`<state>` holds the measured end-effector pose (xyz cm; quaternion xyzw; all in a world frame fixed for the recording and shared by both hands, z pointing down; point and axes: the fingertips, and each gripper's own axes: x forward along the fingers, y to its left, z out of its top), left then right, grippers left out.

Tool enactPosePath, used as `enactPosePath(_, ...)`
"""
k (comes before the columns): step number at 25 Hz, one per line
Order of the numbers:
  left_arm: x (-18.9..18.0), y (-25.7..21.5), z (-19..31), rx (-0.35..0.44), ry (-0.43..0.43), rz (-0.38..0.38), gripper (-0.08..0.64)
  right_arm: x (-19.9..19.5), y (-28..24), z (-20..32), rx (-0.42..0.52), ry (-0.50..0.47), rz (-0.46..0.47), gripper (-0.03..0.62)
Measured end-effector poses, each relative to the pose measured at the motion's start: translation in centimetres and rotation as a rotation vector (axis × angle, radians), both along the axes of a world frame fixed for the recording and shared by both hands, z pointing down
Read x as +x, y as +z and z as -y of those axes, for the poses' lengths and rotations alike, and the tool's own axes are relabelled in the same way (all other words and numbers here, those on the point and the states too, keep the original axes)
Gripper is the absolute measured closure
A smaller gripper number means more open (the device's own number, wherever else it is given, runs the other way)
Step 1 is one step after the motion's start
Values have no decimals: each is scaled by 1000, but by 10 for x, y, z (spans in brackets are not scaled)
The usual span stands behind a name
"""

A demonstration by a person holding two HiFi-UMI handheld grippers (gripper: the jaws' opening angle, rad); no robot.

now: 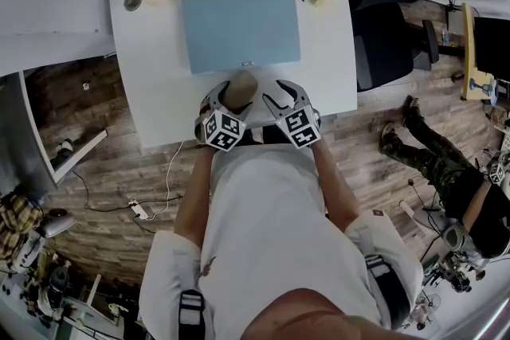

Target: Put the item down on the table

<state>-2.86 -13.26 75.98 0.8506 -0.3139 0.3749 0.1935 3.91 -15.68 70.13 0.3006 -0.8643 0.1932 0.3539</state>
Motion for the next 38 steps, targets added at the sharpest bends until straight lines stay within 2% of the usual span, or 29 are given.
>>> enactPosePath(23,7,16,0,-80,41,54,164,0,12,-3,-19,-2,-25,377)
enactPosePath(38,7,15,0,-111,38,21,153,-5,12,-6,-23,-8,-27,377)
